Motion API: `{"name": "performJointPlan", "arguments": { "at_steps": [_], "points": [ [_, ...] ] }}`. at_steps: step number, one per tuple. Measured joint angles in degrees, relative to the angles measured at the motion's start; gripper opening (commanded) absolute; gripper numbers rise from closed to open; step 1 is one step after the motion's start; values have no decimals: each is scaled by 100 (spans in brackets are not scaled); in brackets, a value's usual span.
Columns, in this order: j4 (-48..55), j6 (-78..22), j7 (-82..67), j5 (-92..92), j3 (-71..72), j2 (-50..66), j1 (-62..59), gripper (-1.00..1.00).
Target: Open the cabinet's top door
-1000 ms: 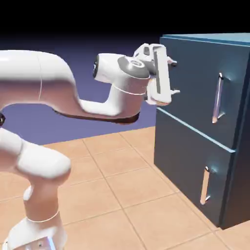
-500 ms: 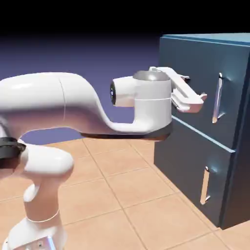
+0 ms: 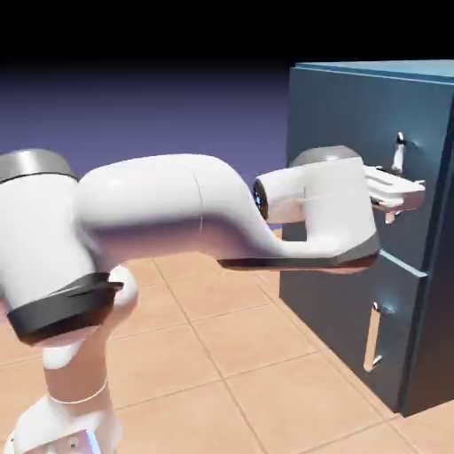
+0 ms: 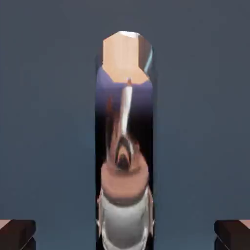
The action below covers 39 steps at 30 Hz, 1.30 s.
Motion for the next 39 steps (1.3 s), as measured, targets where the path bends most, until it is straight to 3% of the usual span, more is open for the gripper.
{"name": "performJointPlan", "arguments": {
  "at_steps": [16,29,39],
  "points": [
    [-1710,-666,1893,173,2577,1037,-3322,-100],
    [-3627,-1346,412,3021,5104,-274,-5852,-100],
    [-4616,-1712,-880,5508,6636,-1582,-6746,-100]
  ]
}}
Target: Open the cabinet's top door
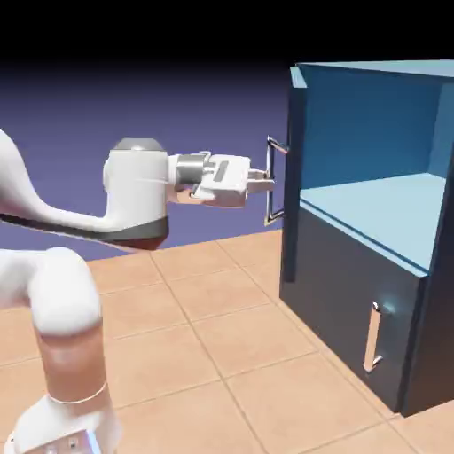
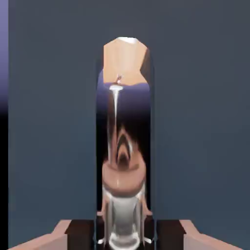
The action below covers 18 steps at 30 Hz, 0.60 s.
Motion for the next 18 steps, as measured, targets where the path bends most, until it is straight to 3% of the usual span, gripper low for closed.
{"name": "performJointPlan", "arguments": {
  "at_steps": [9,18],
  "points": [
    [-552,-867,-1184,2241,1193,-1057,185,-100],
    [-570,-2546,-1835,4444,2890,-1538,974,-100]
  ]
}}
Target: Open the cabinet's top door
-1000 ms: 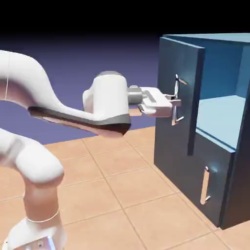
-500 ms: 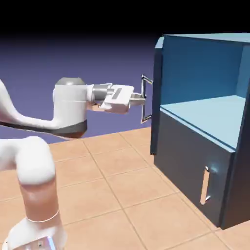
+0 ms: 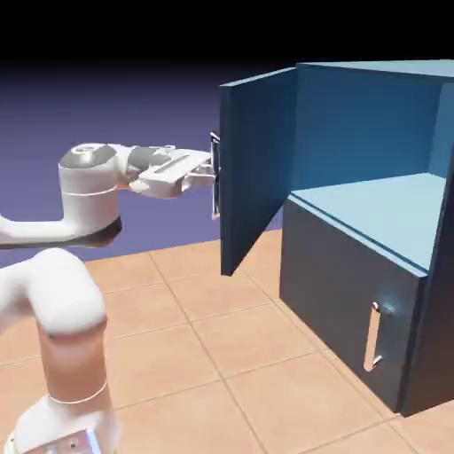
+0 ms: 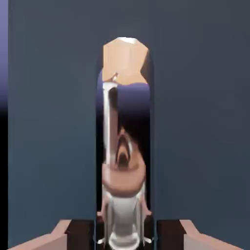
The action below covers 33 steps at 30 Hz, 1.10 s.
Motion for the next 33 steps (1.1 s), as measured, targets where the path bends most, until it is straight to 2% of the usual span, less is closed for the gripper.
{"name": "performJointPlan", "arguments": {
  "at_steps": [6,12,22,33],
  "points": [
    [450,-1215,-56,1234,1245,242,253,-100],
    [1347,-2474,3,2325,2490,756,-48,-100],
    [3417,-4368,-1,3500,4139,1390,-1577,-100],
    [5700,-6028,-279,4097,5253,1444,-3509,-100]
  ]
}}
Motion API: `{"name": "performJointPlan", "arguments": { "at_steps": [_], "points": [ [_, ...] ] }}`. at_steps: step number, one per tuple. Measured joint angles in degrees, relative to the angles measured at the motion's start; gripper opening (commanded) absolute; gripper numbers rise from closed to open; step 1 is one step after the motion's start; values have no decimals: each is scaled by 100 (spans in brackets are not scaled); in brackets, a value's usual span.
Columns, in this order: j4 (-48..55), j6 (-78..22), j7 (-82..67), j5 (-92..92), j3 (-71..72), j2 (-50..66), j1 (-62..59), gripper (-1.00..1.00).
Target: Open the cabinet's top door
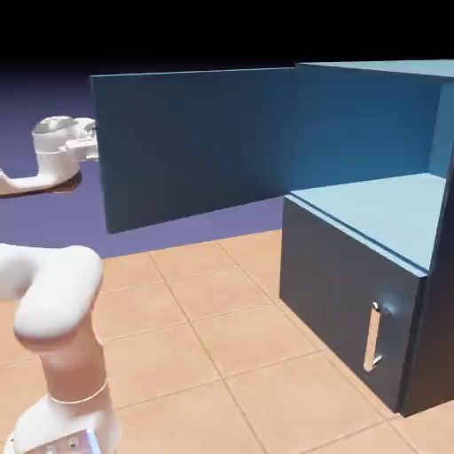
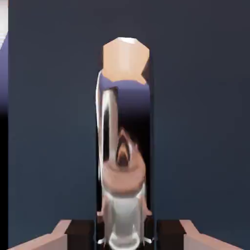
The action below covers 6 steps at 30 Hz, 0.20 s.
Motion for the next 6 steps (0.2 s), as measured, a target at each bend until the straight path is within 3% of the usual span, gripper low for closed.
{"name": "performJointPlan", "arguments": {
  "at_steps": [6],
  "points": [
    [1245,-826,-250,157,394,-125,-1018,-100]
  ]
}}
